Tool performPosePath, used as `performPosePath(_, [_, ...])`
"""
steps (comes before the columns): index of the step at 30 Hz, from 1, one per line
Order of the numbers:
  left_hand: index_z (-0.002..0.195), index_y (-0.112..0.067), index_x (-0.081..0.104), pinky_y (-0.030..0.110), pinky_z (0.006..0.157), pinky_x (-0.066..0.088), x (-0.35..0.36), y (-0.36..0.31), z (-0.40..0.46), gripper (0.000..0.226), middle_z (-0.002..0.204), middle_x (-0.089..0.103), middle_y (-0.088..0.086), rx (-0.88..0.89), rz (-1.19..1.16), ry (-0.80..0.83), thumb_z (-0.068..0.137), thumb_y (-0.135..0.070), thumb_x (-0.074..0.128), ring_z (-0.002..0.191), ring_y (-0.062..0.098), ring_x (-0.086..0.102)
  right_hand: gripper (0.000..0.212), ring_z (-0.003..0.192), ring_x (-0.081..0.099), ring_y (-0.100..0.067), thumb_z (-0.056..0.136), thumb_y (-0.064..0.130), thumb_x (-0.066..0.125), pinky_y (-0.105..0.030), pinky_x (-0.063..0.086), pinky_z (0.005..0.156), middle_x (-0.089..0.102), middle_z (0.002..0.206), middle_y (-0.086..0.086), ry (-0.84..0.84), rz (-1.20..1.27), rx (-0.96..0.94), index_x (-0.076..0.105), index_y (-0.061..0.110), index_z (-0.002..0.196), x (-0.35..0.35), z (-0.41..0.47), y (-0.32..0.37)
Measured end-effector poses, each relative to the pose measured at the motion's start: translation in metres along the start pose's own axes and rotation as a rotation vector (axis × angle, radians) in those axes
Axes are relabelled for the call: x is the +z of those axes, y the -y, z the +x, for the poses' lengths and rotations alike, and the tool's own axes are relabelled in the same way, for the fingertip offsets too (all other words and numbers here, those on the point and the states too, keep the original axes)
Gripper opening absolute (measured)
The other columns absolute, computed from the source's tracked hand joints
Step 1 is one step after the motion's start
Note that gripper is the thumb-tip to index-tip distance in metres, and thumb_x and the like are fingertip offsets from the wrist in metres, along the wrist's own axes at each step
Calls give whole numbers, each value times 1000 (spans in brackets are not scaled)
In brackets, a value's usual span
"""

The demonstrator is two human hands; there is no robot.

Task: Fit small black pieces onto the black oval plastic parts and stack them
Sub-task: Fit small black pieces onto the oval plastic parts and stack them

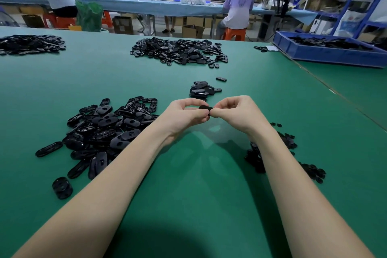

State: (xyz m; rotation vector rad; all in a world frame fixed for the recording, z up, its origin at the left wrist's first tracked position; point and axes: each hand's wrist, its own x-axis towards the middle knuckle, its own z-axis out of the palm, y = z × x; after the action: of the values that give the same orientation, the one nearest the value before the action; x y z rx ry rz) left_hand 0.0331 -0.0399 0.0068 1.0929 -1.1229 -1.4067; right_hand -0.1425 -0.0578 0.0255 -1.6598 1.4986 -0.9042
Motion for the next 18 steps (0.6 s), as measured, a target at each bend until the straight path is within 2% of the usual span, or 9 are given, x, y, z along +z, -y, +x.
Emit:
performPosePath(2, [97,-7,69,22,82,59,-1,0,0,14,86,76,13,-2,-1,-1,88,5,70,78,18,72,15,46,47,4,76,32,83,-6,32,43,54,49,21,-4,2,-5,73,23,69,2,0,-1])
performPosePath(6, [98,-5,68,18,73,57,2,0,-3,13,85,76,11,26,73,-21,89,4,69,72,14,72,16,44,47,6,75,31,83,-6,32,42,52,46,22,-6,13,8,71,21,71,4,0,-3])
performPosePath(12, [100,-2,67,16,69,56,12,3,-5,13,89,73,16,60,102,-70,89,6,69,67,11,71,18,44,47,6,74,29,83,-6,32,41,51,44,25,-16,27,13,67,21,69,2,-1,-6])
performPosePath(18, [102,-2,70,19,76,57,7,3,-5,16,90,75,14,19,-61,3,88,5,70,76,16,73,20,38,38,0,79,26,81,-9,28,39,46,44,21,28,123,15,65,20,70,0,-1,-7])
